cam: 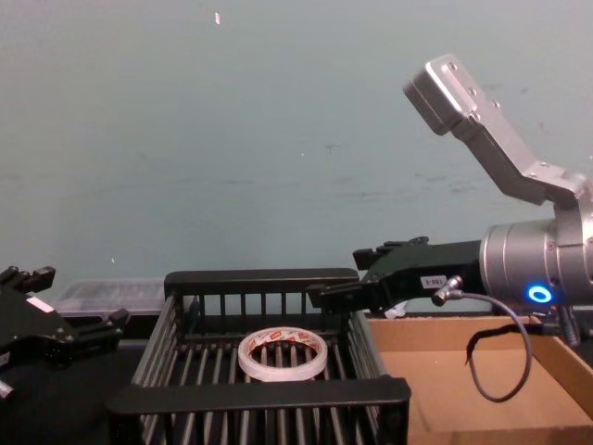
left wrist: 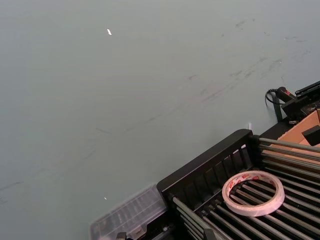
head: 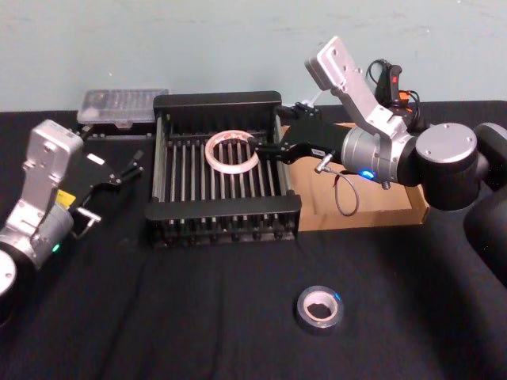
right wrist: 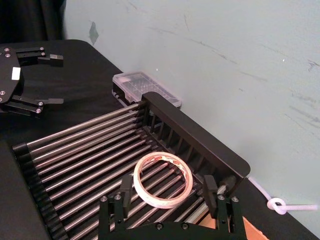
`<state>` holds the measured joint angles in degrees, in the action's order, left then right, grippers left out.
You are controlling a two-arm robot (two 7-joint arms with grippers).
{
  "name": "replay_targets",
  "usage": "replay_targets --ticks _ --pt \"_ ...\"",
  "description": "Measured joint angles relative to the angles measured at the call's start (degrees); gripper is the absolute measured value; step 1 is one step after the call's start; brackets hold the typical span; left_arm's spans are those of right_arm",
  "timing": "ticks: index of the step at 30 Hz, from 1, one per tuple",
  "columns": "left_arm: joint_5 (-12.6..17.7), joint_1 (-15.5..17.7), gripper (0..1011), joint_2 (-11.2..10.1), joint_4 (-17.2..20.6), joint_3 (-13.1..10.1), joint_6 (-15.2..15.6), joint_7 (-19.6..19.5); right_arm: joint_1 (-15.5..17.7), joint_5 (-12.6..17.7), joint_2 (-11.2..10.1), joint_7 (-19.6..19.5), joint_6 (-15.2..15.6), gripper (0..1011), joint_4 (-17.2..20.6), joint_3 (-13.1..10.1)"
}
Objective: Pick up the white tape and place it into the black box , Pick up the silver tape and place it into the brown box.
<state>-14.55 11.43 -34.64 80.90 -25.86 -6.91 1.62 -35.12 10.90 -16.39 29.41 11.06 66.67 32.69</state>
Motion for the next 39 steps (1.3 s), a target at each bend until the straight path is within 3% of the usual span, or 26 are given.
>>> replay_targets --ticks 6,15,21,29,39 --pt "0.0 0.0 1001 0.0 0.0 0.0 0.0 0.0 0.0 0.0 0.0 0.0 0.0 1002 0.0 0.0" --pt "0.0 0.0 1001 0.0 0.0 0.0 0.0 0.0 0.4 0.1 -0.2 -0.1 0.1 1000 0.7 -0.5" --pt "0.0 0.0 1001 0.0 0.0 0.0 0.0 0.0 2.4 0.8 -1.3 -1.0 1.4 1002 4.6 -2.1" --pt "0.0 0.0 1001 0.0 0.0 0.0 0.0 0.0 6.8 2.6 -5.3 -1.9 4.3 1002 12.3 -4.9" --pt "0.0 0.0 1001 0.0 0.0 0.0 0.0 0.0 15.3 5.9 -13.5 -1.7 9.2 1002 24.6 -8.6"
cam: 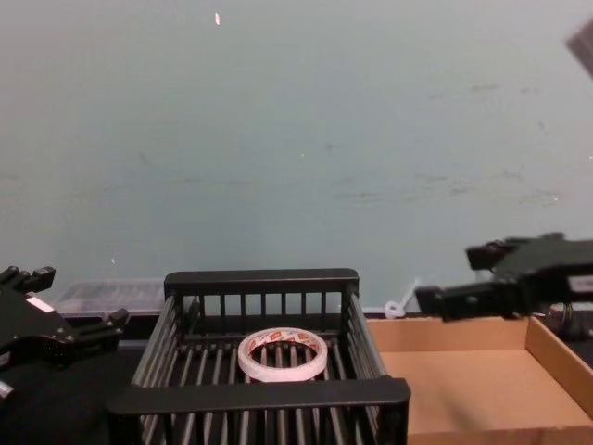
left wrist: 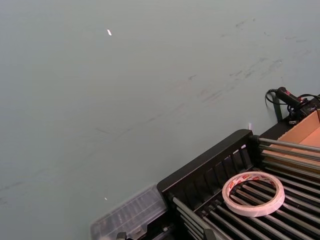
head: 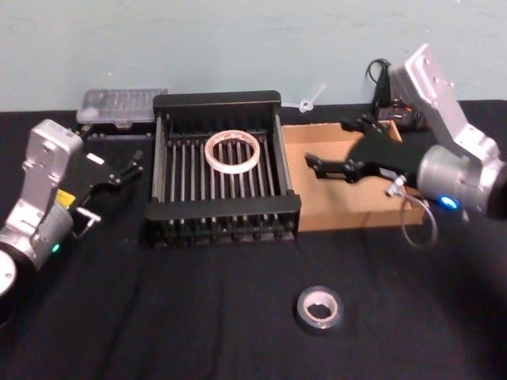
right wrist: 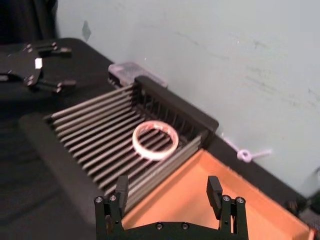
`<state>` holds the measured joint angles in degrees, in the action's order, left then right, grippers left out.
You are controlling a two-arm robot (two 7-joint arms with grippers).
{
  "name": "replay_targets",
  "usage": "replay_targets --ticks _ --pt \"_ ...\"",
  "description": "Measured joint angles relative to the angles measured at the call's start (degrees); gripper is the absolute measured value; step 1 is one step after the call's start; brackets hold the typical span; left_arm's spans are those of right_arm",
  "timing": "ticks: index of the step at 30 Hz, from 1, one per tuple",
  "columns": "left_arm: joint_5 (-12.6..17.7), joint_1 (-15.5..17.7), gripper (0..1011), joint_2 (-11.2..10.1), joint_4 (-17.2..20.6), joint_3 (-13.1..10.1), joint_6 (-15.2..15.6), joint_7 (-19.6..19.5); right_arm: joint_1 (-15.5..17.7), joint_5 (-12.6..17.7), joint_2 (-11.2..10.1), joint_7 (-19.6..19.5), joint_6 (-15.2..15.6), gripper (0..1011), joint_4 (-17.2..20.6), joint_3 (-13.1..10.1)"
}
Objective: Pick up the white tape and place it into the black box , Pick up the silver tape and place it into the brown box.
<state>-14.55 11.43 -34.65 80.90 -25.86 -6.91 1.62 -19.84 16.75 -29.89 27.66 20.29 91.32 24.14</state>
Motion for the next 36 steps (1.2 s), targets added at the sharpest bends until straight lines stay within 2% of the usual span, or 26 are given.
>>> replay_targets --ticks 6,7,10,18,25,36 --pt "0.0 0.0 1001 0.0 0.0 0.0 0.0 0.0 4.9 2.7 -4.6 0.6 2.5 1000 5.8 -1.8" --pt "0.0 0.0 1001 0.0 0.0 0.0 0.0 0.0 4.9 2.7 -4.6 0.6 2.5 1000 5.8 -1.8" --pt "0.0 0.0 1001 0.0 0.0 0.0 0.0 0.0 7.6 4.9 -6.6 1.1 4.2 1002 8.3 -2.6" --pt "0.0 0.0 1001 0.0 0.0 0.0 0.0 0.0 11.7 8.7 -8.4 1.4 7.3 1000 10.8 -2.7" --pt "0.0 0.0 1001 0.0 0.0 0.0 0.0 0.0 11.2 9.0 -9.6 1.8 9.8 1000 10.2 0.4" --pt "0.0 0.0 1001 0.0 0.0 0.0 0.0 0.0 8.4 7.5 -11.6 4.2 10.6 1000 8.3 5.4"
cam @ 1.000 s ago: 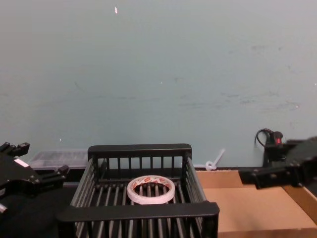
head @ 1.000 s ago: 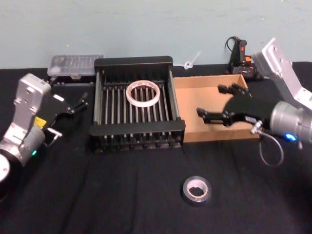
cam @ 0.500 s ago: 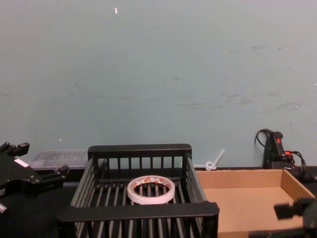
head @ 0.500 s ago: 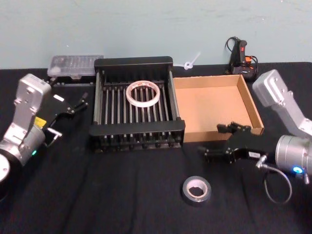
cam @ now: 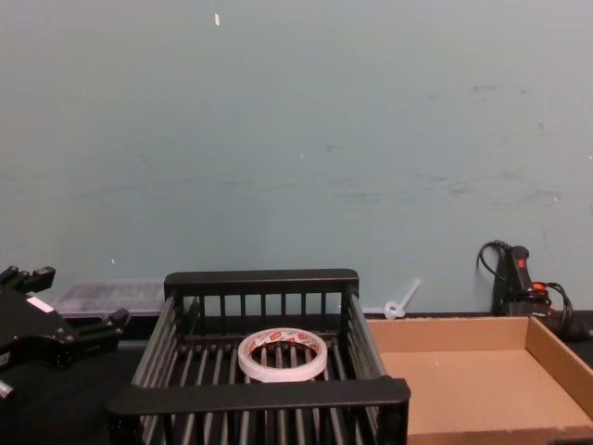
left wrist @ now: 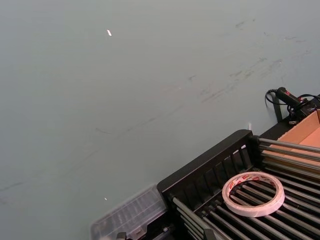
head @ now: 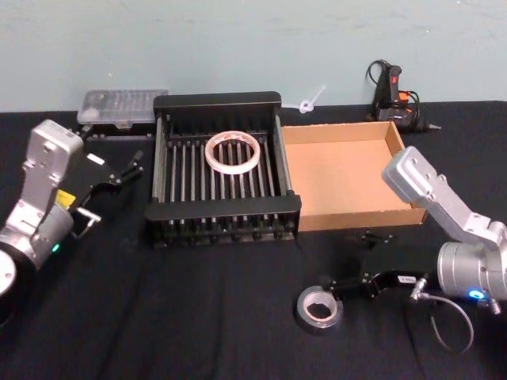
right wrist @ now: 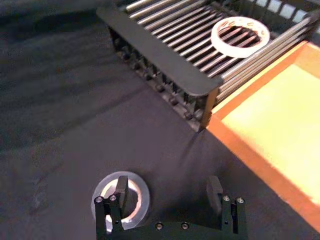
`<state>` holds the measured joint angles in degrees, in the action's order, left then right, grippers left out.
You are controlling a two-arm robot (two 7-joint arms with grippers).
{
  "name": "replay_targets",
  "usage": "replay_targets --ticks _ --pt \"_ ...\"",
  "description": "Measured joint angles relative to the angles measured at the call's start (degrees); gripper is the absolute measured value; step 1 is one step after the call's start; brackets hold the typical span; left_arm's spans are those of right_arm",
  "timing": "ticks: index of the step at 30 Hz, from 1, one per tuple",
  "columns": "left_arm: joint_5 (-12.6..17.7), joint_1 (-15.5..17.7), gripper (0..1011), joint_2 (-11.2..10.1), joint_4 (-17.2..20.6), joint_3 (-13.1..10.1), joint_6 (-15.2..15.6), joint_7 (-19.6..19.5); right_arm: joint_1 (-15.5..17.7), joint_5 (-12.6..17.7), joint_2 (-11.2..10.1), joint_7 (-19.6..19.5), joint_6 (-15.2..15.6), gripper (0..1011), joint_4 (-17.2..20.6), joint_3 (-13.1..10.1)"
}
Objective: Pick up the white tape and place it into the black box , Pick up the silver tape and place it into the brown box.
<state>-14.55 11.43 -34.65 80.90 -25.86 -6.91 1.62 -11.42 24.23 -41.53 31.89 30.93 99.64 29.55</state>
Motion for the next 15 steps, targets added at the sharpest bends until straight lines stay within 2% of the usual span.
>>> replay_targets --ticks 15 --pt "0.0 0.0 1002 0.0 0.0 0.0 0.0 0.0 -1.8 0.0 -1.9 1.8 0.0 1002 -0.4 3.4"
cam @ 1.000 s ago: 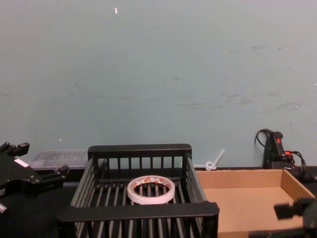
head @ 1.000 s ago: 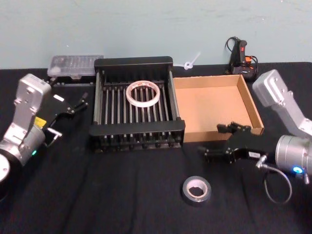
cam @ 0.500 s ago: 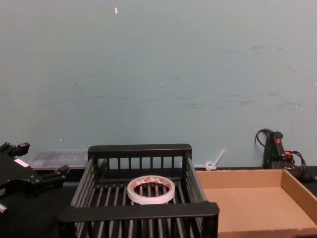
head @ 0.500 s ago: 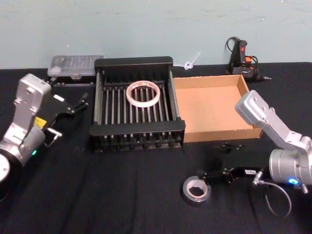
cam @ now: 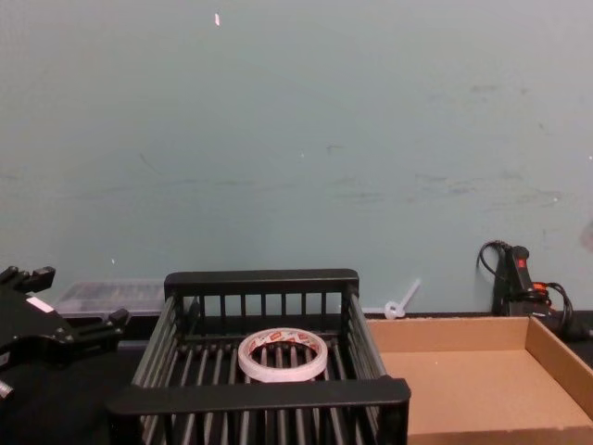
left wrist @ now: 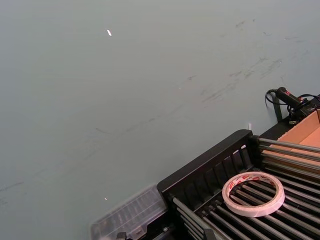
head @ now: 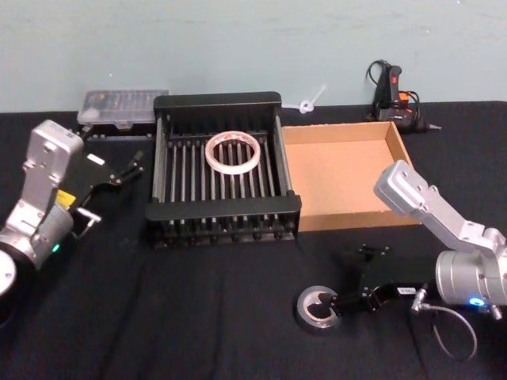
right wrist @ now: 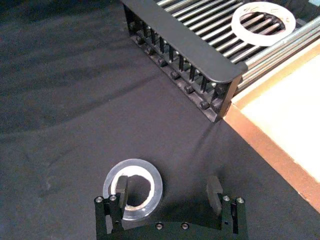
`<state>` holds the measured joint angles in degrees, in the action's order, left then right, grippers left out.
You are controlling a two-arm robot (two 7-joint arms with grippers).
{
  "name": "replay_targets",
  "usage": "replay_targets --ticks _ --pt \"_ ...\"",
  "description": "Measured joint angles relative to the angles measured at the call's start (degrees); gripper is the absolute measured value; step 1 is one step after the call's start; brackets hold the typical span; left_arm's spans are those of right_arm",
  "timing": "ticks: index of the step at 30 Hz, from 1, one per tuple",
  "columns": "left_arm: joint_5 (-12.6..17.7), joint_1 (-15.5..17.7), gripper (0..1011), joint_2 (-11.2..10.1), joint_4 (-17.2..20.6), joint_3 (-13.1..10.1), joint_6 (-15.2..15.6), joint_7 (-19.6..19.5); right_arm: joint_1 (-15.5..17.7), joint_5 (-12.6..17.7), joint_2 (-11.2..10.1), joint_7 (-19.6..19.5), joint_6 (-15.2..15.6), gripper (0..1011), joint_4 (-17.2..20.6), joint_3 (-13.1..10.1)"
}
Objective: Pick up the white tape and place it into the black box , Pick up the silver tape and place it into the brown box.
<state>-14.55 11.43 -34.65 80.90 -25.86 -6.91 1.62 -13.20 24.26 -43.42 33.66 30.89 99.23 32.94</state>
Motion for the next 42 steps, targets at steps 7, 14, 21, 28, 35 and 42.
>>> replay_targets --ticks 7,14,21,28,35,42 --pt "0.0 0.0 1002 0.0 0.0 0.0 0.0 0.0 -0.6 0.0 -0.6 0.5 0.3 1002 -0.1 1.3" --pt "0.0 0.0 1001 0.0 0.0 0.0 0.0 0.0 -1.4 0.0 -0.6 1.0 0.6 1000 -0.8 2.4" --pt "0.0 0.0 1001 0.0 0.0 0.0 0.0 0.0 -2.2 -0.3 0.0 1.2 0.8 1002 -1.9 3.5" --pt "0.0 0.0 1002 0.0 0.0 0.0 0.0 0.0 -2.8 -0.7 0.9 0.9 0.7 1000 -3.2 4.0" --pt "0.0 0.0 1001 0.0 0.0 0.0 0.0 0.0 -3.3 -1.0 1.4 0.9 0.8 1002 -4.1 4.5" --pt "0.0 0.0 1001 0.0 0.0 0.0 0.0 0.0 -3.3 -1.3 1.6 0.6 0.8 1000 -4.2 4.5"
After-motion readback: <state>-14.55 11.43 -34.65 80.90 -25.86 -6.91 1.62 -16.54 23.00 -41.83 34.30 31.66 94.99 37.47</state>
